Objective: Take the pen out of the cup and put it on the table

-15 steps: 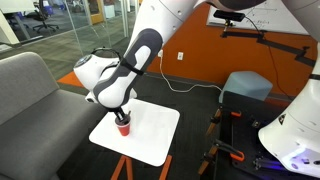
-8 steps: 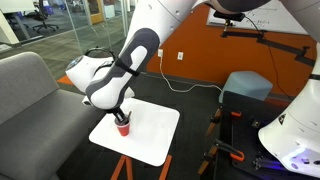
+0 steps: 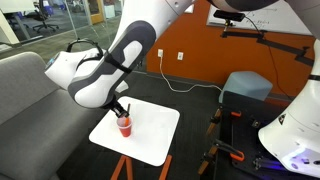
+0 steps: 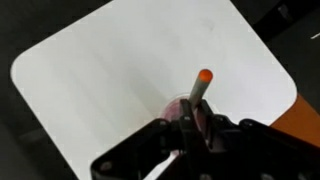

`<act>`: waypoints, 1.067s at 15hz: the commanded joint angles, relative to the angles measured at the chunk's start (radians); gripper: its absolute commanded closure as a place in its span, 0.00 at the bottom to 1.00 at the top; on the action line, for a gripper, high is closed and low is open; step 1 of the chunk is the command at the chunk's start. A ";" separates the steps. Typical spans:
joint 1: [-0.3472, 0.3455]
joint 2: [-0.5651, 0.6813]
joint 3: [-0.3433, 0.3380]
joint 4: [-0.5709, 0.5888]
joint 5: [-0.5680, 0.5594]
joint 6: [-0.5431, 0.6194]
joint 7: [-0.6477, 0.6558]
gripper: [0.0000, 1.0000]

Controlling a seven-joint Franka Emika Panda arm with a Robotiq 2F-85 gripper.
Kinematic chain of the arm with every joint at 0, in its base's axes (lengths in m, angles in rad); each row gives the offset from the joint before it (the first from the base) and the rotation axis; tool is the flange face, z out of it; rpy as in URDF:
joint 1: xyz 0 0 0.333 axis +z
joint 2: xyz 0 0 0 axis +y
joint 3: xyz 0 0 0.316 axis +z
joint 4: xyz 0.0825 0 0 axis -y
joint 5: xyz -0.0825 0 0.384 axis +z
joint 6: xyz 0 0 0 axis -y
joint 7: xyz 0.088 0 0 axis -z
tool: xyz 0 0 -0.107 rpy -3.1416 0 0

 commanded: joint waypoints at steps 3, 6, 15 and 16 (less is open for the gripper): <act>-0.009 -0.125 -0.021 -0.110 -0.021 0.052 0.111 0.97; -0.053 -0.231 -0.002 -0.237 0.018 0.141 0.159 0.97; -0.071 -0.523 -0.102 -0.740 0.018 0.590 0.556 0.97; -0.065 -0.534 -0.121 -0.781 0.008 0.650 0.605 0.97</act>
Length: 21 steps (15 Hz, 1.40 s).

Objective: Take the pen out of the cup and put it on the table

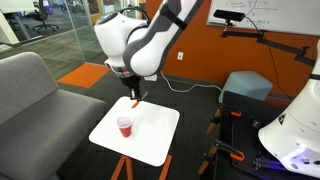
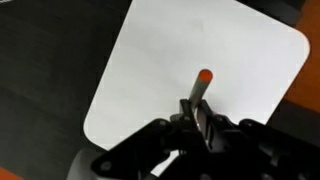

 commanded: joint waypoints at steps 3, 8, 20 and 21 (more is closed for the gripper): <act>0.072 -0.058 -0.133 -0.218 -0.081 0.338 0.311 0.97; 0.275 0.030 -0.382 -0.248 -0.233 0.529 0.703 0.97; 0.314 0.239 -0.334 -0.174 0.009 0.534 0.667 0.97; 0.304 0.245 -0.320 -0.170 0.048 0.537 0.630 0.63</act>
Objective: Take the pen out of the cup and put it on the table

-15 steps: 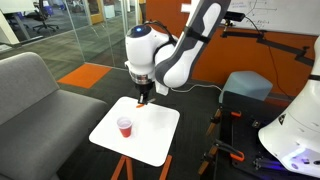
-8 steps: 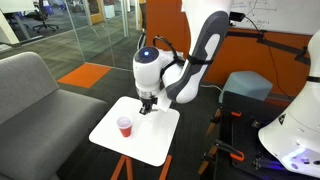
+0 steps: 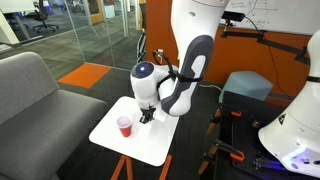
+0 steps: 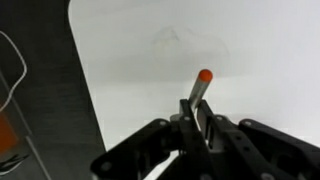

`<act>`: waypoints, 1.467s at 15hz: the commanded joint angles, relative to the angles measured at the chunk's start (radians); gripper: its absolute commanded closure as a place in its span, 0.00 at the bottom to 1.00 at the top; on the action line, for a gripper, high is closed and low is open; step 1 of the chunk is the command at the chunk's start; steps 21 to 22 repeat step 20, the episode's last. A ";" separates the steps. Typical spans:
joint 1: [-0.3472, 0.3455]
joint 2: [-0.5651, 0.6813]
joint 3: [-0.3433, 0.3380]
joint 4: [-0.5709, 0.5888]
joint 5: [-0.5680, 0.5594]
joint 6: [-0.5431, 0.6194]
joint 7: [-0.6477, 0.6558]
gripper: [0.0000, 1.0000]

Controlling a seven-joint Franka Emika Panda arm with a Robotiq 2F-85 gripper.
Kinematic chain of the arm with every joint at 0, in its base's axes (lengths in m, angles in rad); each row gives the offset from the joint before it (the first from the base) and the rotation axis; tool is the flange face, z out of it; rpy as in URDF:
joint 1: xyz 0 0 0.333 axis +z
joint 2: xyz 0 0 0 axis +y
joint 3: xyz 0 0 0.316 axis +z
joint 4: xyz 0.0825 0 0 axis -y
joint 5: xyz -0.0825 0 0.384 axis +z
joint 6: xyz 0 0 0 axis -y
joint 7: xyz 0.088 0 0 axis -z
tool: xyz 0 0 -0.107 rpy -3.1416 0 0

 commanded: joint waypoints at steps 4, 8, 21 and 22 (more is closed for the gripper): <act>0.034 0.025 -0.016 0.027 0.191 0.008 -0.152 0.39; 0.016 -0.014 -0.018 0.017 0.229 -0.001 -0.194 0.11; -0.361 -0.258 0.340 -0.074 0.361 -0.145 -0.625 0.00; -0.361 -0.258 0.340 -0.074 0.361 -0.145 -0.625 0.00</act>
